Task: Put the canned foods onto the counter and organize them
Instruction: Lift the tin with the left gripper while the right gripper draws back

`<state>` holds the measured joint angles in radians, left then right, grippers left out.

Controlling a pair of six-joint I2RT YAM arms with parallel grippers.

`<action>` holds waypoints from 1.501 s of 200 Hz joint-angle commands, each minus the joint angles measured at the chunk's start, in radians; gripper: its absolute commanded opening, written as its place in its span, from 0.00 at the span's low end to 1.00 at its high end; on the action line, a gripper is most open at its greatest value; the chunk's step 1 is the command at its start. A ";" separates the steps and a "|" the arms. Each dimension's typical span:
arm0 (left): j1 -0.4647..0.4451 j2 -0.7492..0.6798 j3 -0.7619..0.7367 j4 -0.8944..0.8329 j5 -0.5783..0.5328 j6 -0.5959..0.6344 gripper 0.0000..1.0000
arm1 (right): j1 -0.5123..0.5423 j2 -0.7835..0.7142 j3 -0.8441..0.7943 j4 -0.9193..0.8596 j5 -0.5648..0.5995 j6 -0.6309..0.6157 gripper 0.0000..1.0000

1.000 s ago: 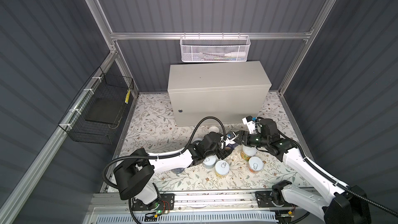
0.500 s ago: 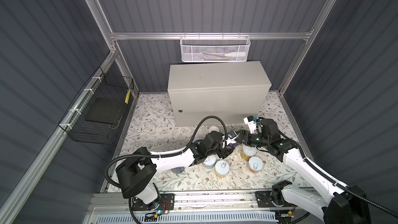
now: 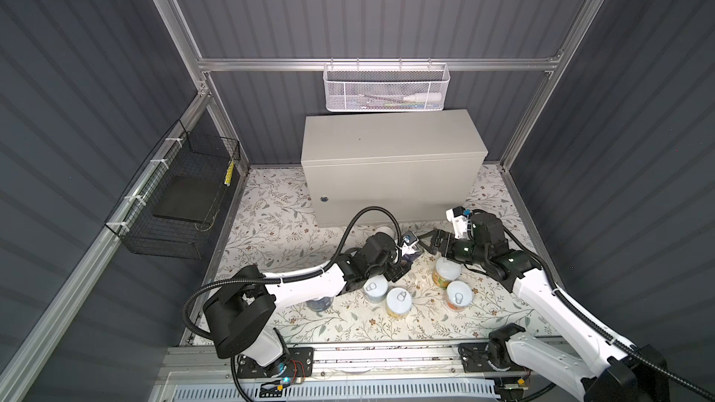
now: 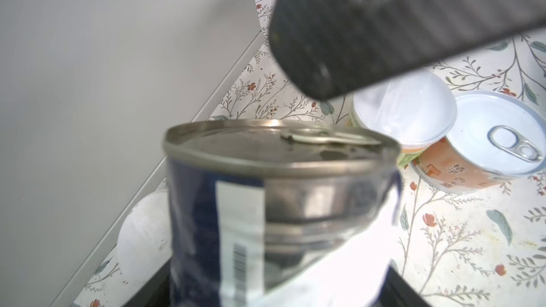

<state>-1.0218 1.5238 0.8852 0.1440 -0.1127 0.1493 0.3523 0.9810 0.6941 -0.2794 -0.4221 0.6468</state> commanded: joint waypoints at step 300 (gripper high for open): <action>0.297 0.158 1.234 -0.512 0.129 -0.029 0.45 | -0.012 -0.494 -0.140 -0.204 0.429 -0.191 0.99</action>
<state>-0.7982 1.6608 1.9961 -0.4366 0.0006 0.1162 0.3428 0.5171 0.5640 -0.4698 0.0067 0.4744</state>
